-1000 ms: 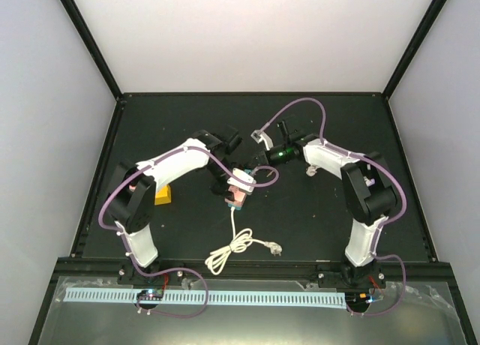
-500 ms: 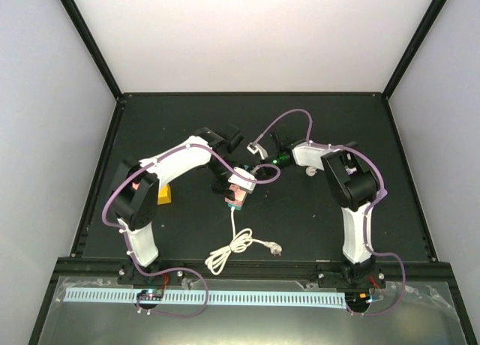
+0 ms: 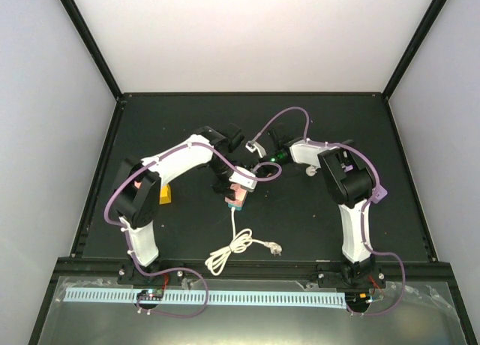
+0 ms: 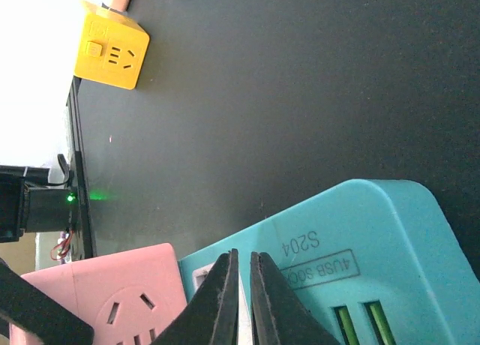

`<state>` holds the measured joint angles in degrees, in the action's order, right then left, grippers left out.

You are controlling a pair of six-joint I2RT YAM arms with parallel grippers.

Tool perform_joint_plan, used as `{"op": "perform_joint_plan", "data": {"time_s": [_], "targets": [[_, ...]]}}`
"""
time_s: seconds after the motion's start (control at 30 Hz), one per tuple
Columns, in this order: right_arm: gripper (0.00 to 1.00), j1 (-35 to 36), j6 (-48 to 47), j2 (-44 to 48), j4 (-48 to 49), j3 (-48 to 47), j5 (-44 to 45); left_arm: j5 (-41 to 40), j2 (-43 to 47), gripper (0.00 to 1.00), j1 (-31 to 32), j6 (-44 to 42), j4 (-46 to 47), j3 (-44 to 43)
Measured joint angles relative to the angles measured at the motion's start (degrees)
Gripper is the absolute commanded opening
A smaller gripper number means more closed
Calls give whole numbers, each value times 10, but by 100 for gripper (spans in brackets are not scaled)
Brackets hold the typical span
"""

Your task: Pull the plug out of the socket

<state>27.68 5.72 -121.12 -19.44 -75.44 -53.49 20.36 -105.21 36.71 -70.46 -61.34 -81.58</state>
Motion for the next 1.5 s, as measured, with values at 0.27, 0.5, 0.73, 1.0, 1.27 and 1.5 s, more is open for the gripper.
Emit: {"op": "perform_joint_plan", "data": {"time_s": [0.27,0.5,0.73,1.0,1.27,1.5], "targets": [[10,0,-14,-8,-1,-6,-5,4,4,27,-2,6,-13,-9],[10,-1,-22,-8,-3,-7,-4,8,47,26,-3,10,-16,-5],[11,-1,-27,-8,-4,-7,-4,10,70,26,-9,11,-24,1],[17,-1,-33,-2,-9,-7,-3,52,119,25,-40,42,-50,-2],[20,-1,-41,31,-41,-4,33,130,142,26,-127,135,-103,-49],[23,-1,-58,107,-65,-4,45,120,199,26,-178,209,-108,-29]]}}
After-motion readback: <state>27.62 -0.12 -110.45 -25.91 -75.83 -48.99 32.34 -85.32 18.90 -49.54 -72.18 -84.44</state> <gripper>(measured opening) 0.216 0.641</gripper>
